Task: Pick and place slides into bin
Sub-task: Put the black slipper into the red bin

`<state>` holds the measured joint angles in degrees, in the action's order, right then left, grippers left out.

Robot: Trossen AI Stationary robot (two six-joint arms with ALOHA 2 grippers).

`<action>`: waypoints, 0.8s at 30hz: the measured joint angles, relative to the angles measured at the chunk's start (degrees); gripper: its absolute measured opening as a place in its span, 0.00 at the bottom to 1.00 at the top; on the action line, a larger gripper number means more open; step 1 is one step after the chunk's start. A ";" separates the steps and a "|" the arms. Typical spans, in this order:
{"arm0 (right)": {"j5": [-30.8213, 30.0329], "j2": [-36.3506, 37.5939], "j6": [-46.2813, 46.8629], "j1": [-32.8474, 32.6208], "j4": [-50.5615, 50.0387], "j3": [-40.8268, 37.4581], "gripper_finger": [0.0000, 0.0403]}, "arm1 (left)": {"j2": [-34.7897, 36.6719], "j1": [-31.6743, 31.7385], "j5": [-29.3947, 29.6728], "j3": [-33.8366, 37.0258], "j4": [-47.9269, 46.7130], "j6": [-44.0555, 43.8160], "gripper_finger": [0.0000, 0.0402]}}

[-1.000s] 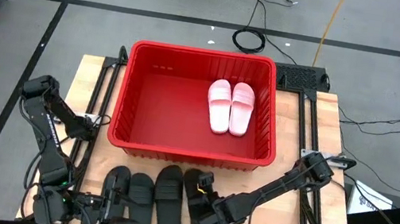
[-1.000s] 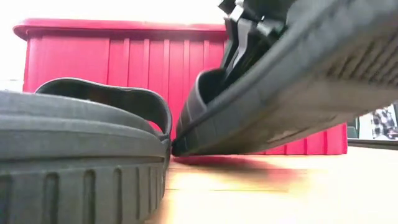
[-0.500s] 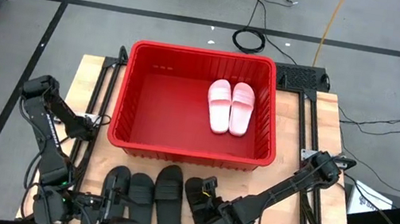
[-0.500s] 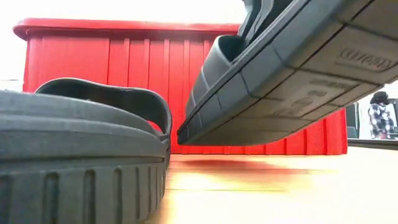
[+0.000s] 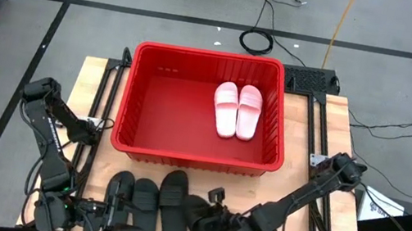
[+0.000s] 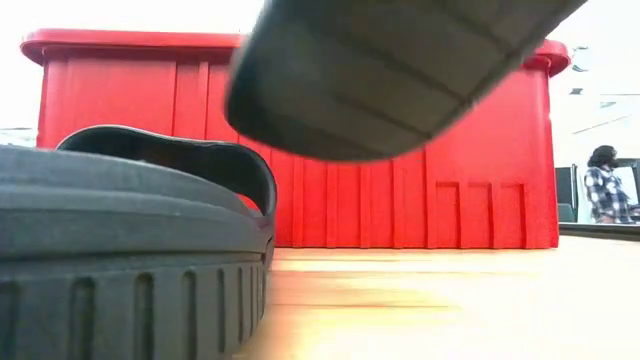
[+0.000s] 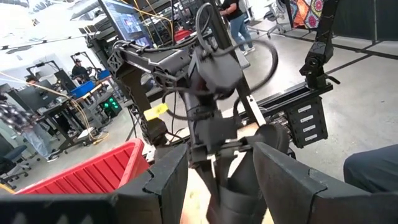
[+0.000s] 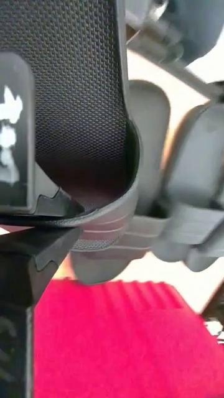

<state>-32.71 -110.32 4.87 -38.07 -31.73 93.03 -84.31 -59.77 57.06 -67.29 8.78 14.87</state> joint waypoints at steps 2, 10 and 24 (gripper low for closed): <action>0.02 0.24 -1.21 -0.31 2.45 0.00 0.02 | 0.00 0.00 0.02 0.00 0.00 -0.02 0.47; -0.23 0.23 -6.53 -0.28 10.84 0.00 0.02 | 0.00 0.00 0.02 0.00 0.00 -0.03 0.47; -4.65 1.58 -19.07 1.57 20.85 0.00 0.03 | 0.00 0.25 0.02 0.00 0.55 -0.37 0.47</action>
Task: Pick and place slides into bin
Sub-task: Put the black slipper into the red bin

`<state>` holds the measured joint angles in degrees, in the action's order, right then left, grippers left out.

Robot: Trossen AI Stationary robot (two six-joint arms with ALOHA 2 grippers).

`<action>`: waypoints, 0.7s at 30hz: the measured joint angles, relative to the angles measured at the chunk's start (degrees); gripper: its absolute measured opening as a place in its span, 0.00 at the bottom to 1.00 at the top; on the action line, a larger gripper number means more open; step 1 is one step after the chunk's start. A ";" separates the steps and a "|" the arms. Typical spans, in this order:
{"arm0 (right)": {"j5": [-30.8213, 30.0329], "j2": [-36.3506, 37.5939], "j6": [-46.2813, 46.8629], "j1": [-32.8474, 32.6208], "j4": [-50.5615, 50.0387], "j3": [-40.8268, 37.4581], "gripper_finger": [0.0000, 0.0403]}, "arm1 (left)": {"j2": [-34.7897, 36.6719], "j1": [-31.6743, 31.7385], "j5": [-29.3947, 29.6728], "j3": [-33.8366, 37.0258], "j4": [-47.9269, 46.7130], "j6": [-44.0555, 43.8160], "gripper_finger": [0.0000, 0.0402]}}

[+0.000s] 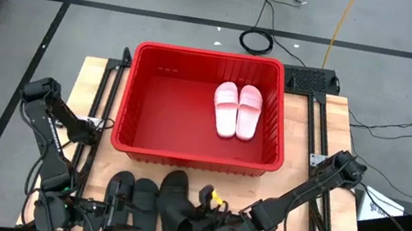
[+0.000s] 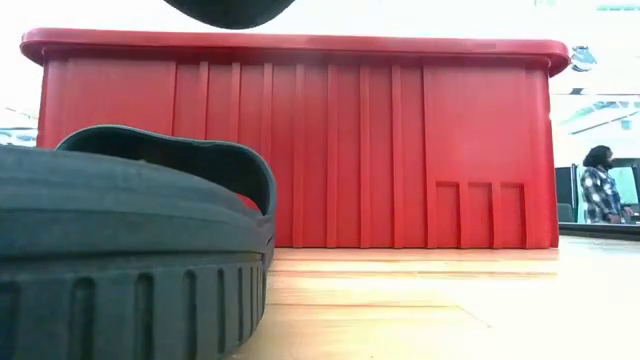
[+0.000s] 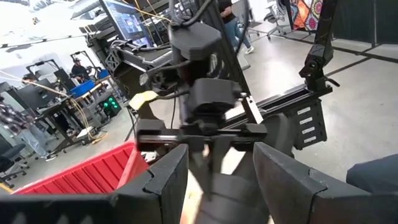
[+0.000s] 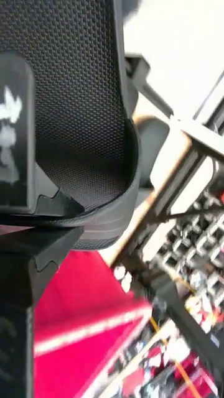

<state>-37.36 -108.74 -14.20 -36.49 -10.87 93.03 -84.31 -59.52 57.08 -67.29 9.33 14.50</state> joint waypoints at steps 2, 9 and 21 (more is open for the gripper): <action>-1.11 1.37 0.02 0.55 -0.21 0.00 0.03 | 0.07 0.33 0.06 0.00 1.06 0.08 0.47; -1.84 7.66 -0.21 2.51 -0.62 0.00 0.03 | 3.85 2.57 1.09 0.02 -0.41 0.31 0.47; -8.02 16.69 -9.51 8.55 -2.29 0.02 0.03 | 16.15 11.56 0.38 0.07 -14.03 -5.10 0.47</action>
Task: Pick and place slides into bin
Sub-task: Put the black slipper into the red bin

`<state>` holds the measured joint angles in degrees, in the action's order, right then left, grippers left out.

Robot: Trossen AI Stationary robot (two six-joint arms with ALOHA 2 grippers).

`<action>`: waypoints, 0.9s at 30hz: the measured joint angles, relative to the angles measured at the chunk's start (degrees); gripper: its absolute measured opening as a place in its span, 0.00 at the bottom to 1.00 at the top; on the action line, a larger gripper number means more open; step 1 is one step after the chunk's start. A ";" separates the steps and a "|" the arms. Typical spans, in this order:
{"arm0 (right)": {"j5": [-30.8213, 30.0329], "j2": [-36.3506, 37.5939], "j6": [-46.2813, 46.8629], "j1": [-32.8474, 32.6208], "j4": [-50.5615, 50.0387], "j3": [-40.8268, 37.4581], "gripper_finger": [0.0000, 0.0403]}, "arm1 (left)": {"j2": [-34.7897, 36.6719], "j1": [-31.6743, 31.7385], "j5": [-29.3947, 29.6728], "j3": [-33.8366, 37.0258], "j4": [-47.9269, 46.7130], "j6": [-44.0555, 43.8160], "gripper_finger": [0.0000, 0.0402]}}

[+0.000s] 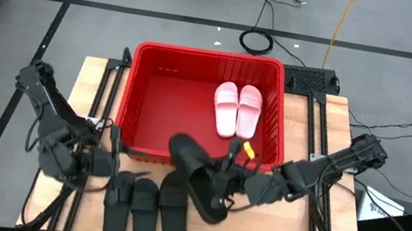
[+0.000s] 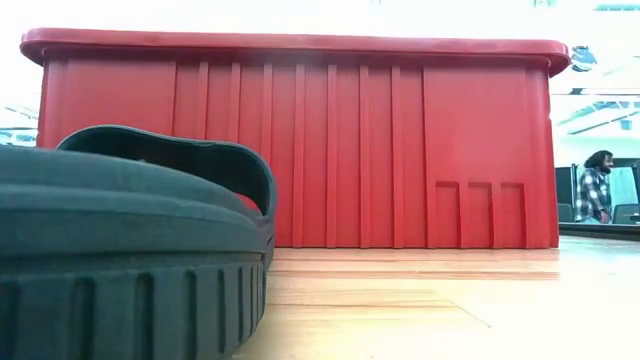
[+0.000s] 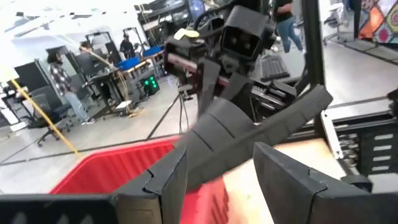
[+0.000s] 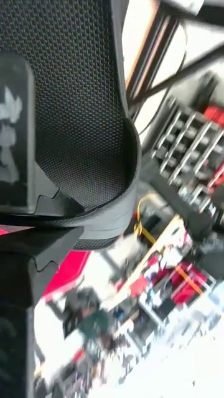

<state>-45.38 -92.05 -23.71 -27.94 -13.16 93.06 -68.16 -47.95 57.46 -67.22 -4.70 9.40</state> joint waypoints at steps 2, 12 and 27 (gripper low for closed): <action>-0.09 0.65 -2.13 1.60 0.04 0.00 0.03 | 1.42 1.69 -1.16 0.00 -2.46 -1.04 0.47; -0.08 1.57 -5.41 11.62 -3.26 0.00 0.03 | 7.74 10.43 -2.02 0.00 -6.34 1.96 0.47; 0.41 1.55 -8.54 22.58 -5.64 0.00 0.03 | 16.72 28.75 -15.46 -0.07 -13.63 2.58 0.47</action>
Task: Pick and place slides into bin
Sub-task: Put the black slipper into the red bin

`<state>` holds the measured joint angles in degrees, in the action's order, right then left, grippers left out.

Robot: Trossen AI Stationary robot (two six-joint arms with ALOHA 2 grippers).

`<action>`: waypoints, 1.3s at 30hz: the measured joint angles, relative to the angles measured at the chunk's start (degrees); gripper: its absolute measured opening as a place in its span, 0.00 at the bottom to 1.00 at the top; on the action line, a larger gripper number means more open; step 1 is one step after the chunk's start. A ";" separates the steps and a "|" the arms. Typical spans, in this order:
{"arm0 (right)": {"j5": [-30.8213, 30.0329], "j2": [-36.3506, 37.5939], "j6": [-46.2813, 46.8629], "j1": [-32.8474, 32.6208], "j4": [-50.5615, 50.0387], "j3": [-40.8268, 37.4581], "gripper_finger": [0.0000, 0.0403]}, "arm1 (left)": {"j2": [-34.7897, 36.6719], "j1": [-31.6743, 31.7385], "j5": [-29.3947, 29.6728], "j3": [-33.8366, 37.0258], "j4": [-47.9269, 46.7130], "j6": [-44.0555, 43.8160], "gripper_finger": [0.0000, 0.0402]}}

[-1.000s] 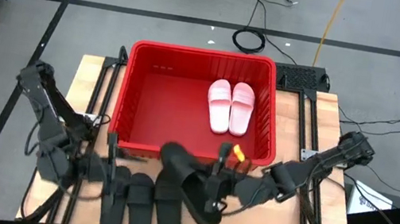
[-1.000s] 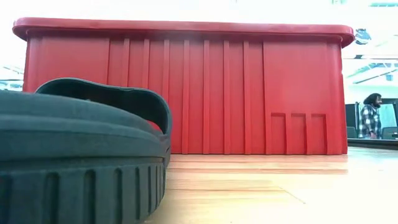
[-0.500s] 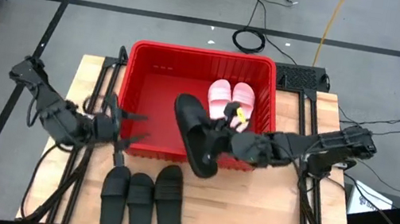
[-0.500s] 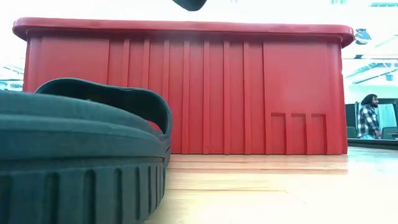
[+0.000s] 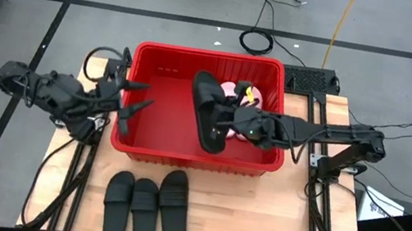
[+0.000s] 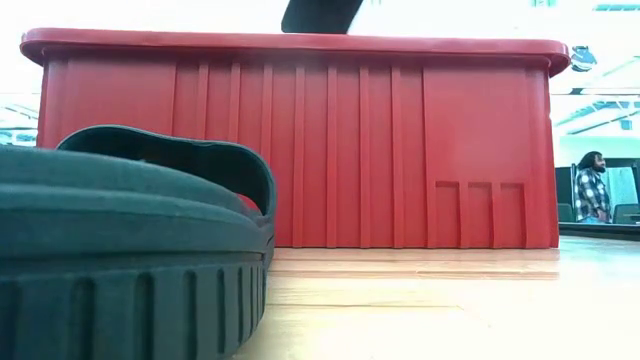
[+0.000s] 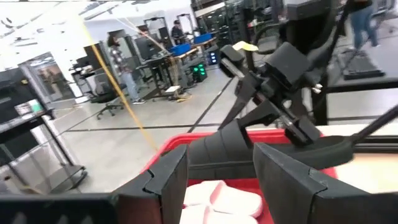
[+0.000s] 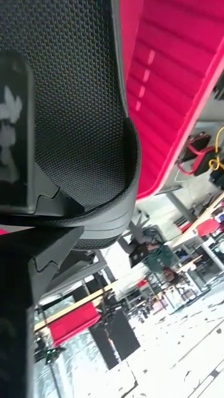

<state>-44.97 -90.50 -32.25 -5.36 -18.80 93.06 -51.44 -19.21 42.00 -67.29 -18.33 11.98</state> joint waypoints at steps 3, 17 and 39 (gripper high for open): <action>0.13 0.00 -0.55 1.73 0.08 0.00 0.03 | 0.15 3.77 -3.18 0.00 -0.46 1.16 0.47; 7.93 -1.13 1.40 12.87 -3.75 0.02 0.03 | -0.16 28.47 -23.98 0.00 -3.09 0.75 0.47; 11.98 -9.54 -1.89 18.16 9.25 -9.81 0.03 | -9.95 53.27 -54.80 0.04 -0.95 -0.42 0.47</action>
<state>-32.99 -100.04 -34.14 12.79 -9.56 83.24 -61.39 34.07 -12.79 -67.24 -19.28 11.56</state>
